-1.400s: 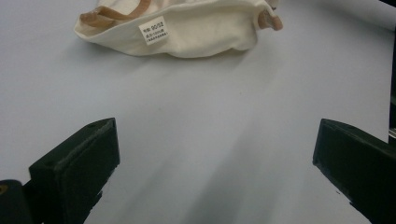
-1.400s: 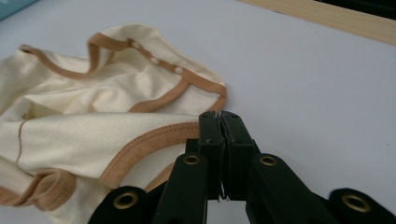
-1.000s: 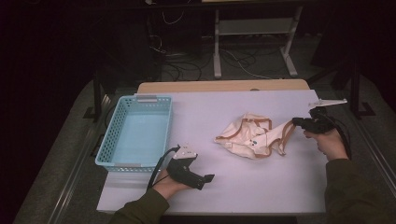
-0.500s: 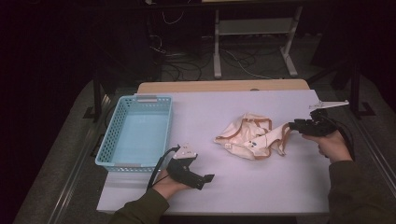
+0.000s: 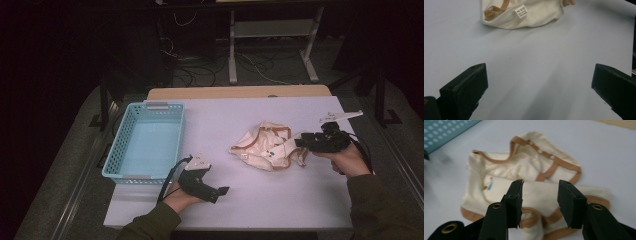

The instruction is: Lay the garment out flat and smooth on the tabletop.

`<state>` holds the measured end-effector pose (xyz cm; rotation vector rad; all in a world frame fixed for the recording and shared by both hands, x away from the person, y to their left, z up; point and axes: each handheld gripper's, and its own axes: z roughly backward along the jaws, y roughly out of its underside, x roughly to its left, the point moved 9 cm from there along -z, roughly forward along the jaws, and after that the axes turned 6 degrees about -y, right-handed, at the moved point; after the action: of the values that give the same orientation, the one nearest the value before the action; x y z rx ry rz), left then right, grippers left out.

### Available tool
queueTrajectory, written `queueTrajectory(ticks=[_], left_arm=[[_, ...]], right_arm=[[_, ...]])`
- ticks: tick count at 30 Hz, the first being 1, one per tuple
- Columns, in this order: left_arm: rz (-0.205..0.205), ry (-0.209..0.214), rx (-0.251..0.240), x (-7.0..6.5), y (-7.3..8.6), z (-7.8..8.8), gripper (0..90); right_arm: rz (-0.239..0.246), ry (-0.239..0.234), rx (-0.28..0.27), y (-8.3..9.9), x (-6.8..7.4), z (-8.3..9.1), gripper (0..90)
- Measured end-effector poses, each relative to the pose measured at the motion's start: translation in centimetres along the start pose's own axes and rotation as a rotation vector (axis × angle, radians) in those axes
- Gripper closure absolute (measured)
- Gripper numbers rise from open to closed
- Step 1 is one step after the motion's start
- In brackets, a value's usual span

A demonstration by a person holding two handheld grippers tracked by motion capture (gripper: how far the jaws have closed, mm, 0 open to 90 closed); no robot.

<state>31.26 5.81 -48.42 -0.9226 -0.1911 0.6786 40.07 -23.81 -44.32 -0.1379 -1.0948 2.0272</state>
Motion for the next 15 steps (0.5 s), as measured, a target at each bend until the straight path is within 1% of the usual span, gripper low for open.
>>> queueTrajectory(ticks=[2,8,9,10,11,13,15], left_arm=[[-0.002,0.0,0.001,0.0,0.0,0.0,0.0],[-0.004,0.0,0.002,0.0,0.0,0.0,0.0],[-0.004,0.0,0.002,0.0,0.0,0.0,0.0],[-0.004,0.0,0.002,0.0,0.0,0.0,0.0],[-0.004,0.0,0.002,0.0,0.0,0.0,0.0],[-0.004,0.0,0.005,-0.1,0.0,-0.1,0.0],[-0.004,0.001,0.005,-0.1,0.0,-0.1,0.0]], right_arm=[[0.008,-0.021,0.004,-0.1,0.9,-0.4,53.9],[0.059,-0.099,0.024,-0.8,3.9,-2.0,54.3],[0.059,-0.099,0.024,-0.8,3.9,-2.0,54.3],[0.071,-0.11,0.03,-0.9,4.3,-2.3,54.4],[0.071,-0.11,0.03,-0.9,4.3,-2.3,54.4],[0.1,-0.142,0.056,-1.2,5.9,-3.7,55.3],[0.103,-0.154,0.066,-1.3,6.4,-4.1,55.3]])
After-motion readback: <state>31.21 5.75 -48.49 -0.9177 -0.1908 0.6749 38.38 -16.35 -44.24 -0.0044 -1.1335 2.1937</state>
